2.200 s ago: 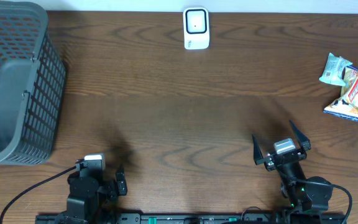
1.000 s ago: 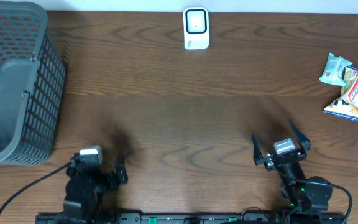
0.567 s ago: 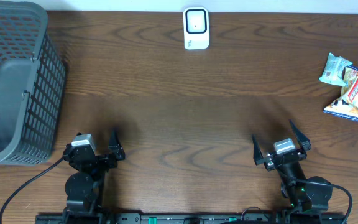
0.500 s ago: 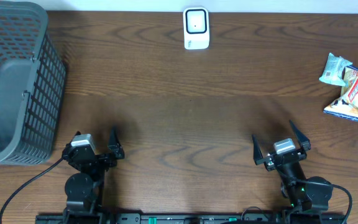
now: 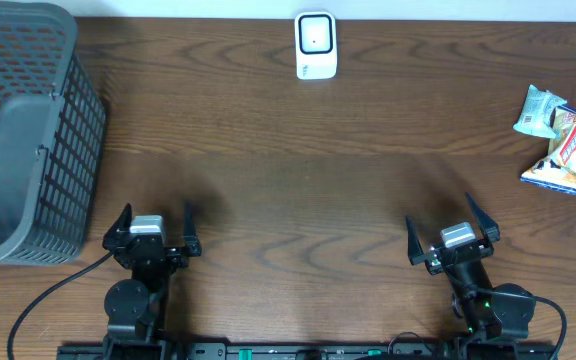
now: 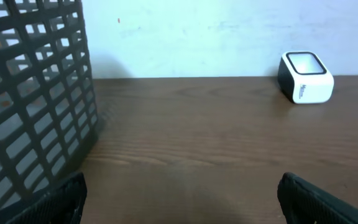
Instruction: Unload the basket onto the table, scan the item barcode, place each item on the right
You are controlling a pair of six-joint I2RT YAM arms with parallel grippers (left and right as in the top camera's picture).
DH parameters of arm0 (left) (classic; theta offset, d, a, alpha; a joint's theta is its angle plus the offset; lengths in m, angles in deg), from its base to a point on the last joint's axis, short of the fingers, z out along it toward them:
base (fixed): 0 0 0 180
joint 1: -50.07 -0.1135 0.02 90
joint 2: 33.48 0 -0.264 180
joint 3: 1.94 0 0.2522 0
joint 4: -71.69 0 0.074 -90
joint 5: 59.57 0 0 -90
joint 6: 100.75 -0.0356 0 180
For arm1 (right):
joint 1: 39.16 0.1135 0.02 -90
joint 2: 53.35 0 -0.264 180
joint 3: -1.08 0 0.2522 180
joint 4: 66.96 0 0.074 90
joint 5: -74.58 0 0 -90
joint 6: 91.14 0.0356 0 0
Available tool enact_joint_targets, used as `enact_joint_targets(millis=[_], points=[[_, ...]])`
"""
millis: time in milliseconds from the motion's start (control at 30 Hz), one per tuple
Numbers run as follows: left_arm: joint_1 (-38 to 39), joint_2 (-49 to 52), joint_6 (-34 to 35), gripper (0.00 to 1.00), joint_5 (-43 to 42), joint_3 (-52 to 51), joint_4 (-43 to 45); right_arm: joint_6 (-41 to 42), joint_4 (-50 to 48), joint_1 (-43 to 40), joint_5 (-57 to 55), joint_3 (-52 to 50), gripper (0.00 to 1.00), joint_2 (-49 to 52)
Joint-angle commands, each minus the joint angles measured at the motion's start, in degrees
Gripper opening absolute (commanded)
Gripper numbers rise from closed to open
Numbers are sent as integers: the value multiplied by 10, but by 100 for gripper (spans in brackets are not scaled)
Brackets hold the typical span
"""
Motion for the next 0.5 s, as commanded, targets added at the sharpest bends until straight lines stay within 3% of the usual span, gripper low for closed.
enact_joint_targets(millis=[0, 467], points=[[-3, -5, -22, 98, -10, -20, -8, 0, 3, 0, -1, -1, 99, -3], [-3, -5, -29, 98, -11, -20, -8, 0, 3, 0, -1, -1, 99, -3]])
